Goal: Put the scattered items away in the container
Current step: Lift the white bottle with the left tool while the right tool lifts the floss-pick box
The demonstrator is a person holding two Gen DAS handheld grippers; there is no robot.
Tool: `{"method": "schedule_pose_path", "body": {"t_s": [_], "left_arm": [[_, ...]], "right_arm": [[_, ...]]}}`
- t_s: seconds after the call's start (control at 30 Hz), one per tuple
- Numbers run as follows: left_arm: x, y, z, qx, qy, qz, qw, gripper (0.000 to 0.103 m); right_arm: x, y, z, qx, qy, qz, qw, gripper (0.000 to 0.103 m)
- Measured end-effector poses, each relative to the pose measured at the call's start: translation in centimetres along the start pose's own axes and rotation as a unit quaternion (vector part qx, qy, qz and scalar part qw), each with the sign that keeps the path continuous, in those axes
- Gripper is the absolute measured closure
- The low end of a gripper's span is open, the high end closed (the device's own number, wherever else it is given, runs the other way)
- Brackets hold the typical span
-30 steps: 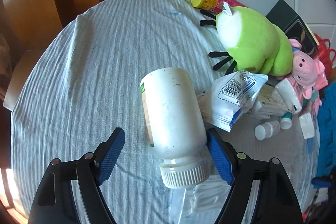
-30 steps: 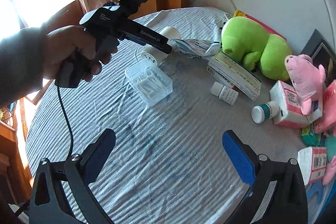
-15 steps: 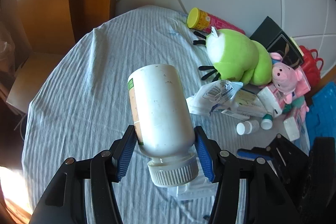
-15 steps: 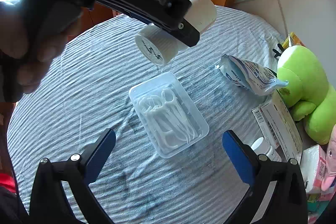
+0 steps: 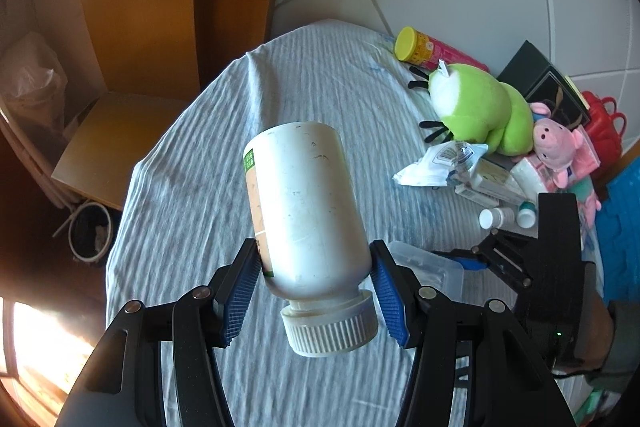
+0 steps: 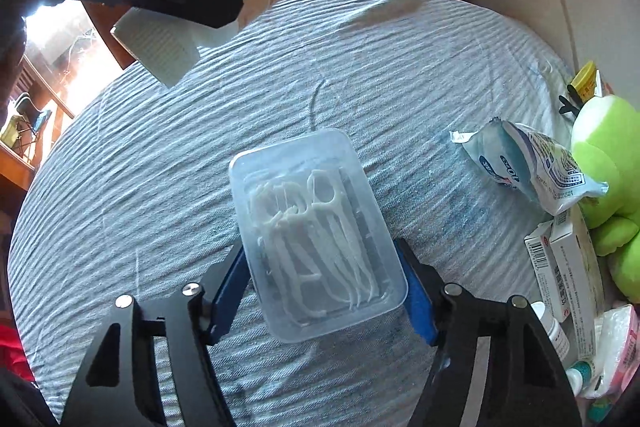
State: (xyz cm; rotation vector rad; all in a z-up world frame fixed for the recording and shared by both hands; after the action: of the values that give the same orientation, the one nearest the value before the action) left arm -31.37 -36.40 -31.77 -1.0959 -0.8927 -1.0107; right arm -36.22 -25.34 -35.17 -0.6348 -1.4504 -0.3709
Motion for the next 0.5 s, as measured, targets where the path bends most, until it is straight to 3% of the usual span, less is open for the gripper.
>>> {"method": "schedule_pose_path", "body": {"t_s": [0.27, 0.5], "left_arm": [[1.3, 1.5, 1.1, 0.003, -0.006, 0.005, 1.0000, 0.049], [3.9, 3.2, 3.7, -0.011, -0.008, 0.020, 0.9997, 0.049]], "right_arm": [[1.7, 2.2, -0.3, -0.034, -0.012, 0.003, 0.999, 0.038], [6.8, 6.6, -0.3, -0.093, -0.025, 0.035, 0.995, 0.039]]}}
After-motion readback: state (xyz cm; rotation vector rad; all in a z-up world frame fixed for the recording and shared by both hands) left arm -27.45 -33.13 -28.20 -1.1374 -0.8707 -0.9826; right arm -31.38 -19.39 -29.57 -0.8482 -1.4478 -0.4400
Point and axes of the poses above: each gripper's, at about its wrist camera, not at the fingertips, and x roughly against the way its jaws point, z to its right, y to its underside, the point moved 2 cm from there along -x, roughly the way its jaws point, and after that the axes turned 13 degrees about -z, right-handed, at the moved point
